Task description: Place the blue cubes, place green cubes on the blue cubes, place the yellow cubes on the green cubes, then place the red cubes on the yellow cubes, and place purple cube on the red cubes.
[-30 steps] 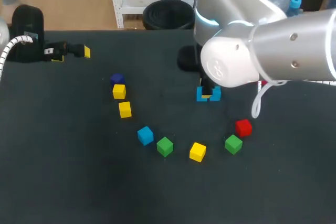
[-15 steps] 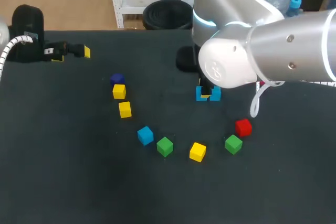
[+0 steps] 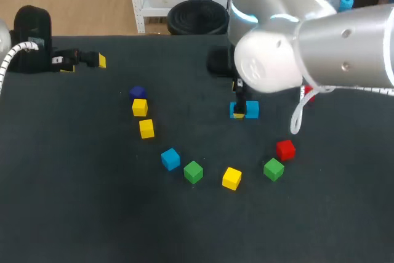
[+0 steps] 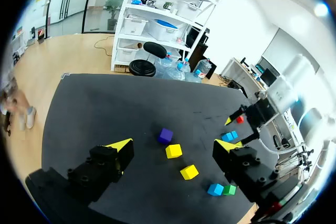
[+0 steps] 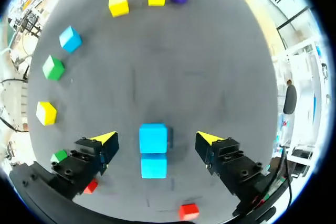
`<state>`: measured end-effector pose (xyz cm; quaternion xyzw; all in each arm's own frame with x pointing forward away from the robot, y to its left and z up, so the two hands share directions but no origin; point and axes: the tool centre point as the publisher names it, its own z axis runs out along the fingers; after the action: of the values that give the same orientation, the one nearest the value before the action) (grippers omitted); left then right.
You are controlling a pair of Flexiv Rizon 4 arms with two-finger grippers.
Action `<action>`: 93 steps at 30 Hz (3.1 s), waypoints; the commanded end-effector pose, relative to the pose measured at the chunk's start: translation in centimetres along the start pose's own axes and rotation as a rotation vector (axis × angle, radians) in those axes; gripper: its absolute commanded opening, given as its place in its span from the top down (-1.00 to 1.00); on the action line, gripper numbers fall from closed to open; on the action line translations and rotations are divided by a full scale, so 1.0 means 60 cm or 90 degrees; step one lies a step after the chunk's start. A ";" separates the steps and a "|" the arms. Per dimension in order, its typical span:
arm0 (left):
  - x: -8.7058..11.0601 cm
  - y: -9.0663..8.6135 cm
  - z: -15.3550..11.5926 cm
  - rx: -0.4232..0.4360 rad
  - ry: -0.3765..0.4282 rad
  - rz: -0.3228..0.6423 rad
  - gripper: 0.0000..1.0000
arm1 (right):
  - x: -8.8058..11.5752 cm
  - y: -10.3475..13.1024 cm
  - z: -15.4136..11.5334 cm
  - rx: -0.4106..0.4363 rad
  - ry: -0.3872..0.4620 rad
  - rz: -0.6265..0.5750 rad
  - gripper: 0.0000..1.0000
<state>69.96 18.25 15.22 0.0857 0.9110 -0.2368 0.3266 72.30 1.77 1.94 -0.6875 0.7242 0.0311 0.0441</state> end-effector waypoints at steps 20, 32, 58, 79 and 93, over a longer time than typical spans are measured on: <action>0.002 0.004 0.001 0.008 -0.004 0.002 -1.00 | 0.088 -0.041 -0.223 0.123 -0.295 0.175 -1.00; 0.002 0.004 0.001 0.008 -0.004 0.002 -1.00 | 0.186 -0.039 -0.307 0.182 -0.403 0.270 -1.00; 0.002 0.004 0.001 0.008 -0.004 0.002 -1.00 | 0.335 0.017 -0.282 0.200 -0.400 0.398 -1.00; 0.002 -0.002 -0.007 -0.027 0.034 0.065 -1.00 | 0.341 0.018 -0.280 0.175 -0.390 0.396 -1.00; 0.059 -0.086 0.012 -0.162 0.374 0.493 -1.00 | 0.341 0.018 -0.280 0.175 -0.390 0.396 -1.00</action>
<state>65.89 14.43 14.58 0.2828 0.9061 -0.1372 0.2832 69.83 -20.27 16.45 -0.3843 0.8473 0.1479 0.3354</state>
